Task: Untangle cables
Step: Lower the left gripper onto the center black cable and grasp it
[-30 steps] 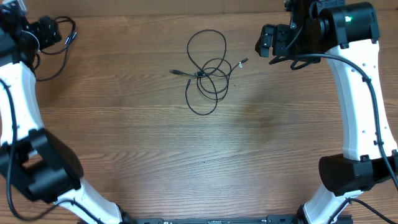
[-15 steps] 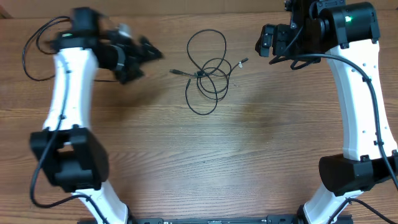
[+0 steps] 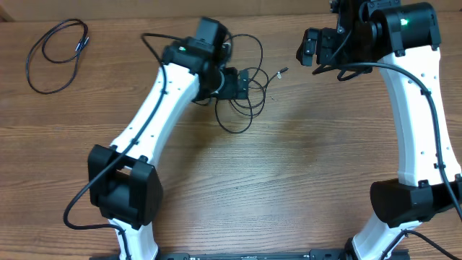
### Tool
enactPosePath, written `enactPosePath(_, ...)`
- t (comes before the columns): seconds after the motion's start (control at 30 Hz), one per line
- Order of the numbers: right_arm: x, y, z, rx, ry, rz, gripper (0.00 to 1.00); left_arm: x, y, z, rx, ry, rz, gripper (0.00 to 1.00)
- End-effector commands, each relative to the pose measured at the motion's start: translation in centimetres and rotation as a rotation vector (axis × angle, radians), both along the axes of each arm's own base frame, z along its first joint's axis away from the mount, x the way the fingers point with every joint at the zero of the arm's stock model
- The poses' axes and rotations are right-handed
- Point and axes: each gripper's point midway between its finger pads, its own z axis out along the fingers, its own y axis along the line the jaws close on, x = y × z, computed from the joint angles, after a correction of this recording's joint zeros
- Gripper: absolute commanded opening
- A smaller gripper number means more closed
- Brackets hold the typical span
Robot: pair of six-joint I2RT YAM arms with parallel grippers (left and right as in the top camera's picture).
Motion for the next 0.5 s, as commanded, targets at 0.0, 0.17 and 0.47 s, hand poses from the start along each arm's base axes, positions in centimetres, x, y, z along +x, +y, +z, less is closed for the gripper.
enactPosePath(0.0, 0.1, -0.11, 0.22, -0.003, -0.01, -0.003, 1.0, 0.09, 0.02, -0.51, 0.095, -0.039, 0.013, 1.0)
enactPosePath(0.17, 0.1, -0.11, 0.22, -0.003, -0.01, -0.003, 1.0, -0.02, -0.63, -0.45, 0.102, -0.053, 0.0, 1.0)
enactPosePath(0.47, 0.1, -0.11, 0.22, -0.003, -0.01, -0.003, 1.0, 0.29, -0.79, -0.33, 0.089, -0.06, 0.022, 1.0)
